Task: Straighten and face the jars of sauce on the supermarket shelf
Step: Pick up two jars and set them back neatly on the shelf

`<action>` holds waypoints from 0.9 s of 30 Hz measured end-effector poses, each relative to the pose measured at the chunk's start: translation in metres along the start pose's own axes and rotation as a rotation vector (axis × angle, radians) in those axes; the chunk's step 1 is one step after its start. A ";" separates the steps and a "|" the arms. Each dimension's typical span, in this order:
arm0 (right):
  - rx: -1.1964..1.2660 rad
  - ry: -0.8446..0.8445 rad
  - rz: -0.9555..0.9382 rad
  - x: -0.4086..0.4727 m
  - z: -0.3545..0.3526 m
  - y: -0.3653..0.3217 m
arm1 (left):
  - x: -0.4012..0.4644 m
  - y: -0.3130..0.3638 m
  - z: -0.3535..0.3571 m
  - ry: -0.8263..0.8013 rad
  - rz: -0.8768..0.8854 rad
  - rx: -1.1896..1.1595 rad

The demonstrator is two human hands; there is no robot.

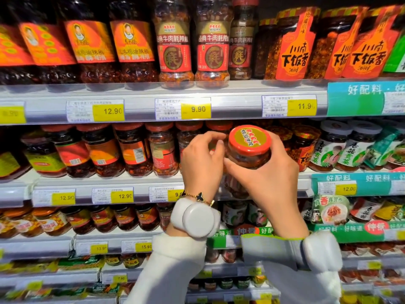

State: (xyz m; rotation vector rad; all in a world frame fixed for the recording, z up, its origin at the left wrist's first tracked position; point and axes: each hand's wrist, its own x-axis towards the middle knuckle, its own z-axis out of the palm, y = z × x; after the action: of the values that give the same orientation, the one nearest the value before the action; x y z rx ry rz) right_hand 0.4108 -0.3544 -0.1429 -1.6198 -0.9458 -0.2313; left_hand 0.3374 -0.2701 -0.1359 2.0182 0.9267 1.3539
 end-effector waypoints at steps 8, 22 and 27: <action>0.080 -0.006 -0.114 0.029 -0.005 -0.046 | 0.021 0.023 -0.047 -0.050 0.142 -0.180; 0.151 0.294 -0.282 0.106 -0.038 -0.105 | 0.059 0.070 -0.062 -0.108 0.556 -0.085; 0.142 0.343 -0.297 0.131 -0.041 -0.109 | 0.083 0.091 -0.053 -0.022 0.595 -0.042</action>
State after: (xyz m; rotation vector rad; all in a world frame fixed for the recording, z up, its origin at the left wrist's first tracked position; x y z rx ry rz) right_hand 0.4355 -0.3339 0.0294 -1.2551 -0.9089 -0.6128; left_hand 0.3322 -0.2585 -0.0022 2.3727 0.2789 1.6203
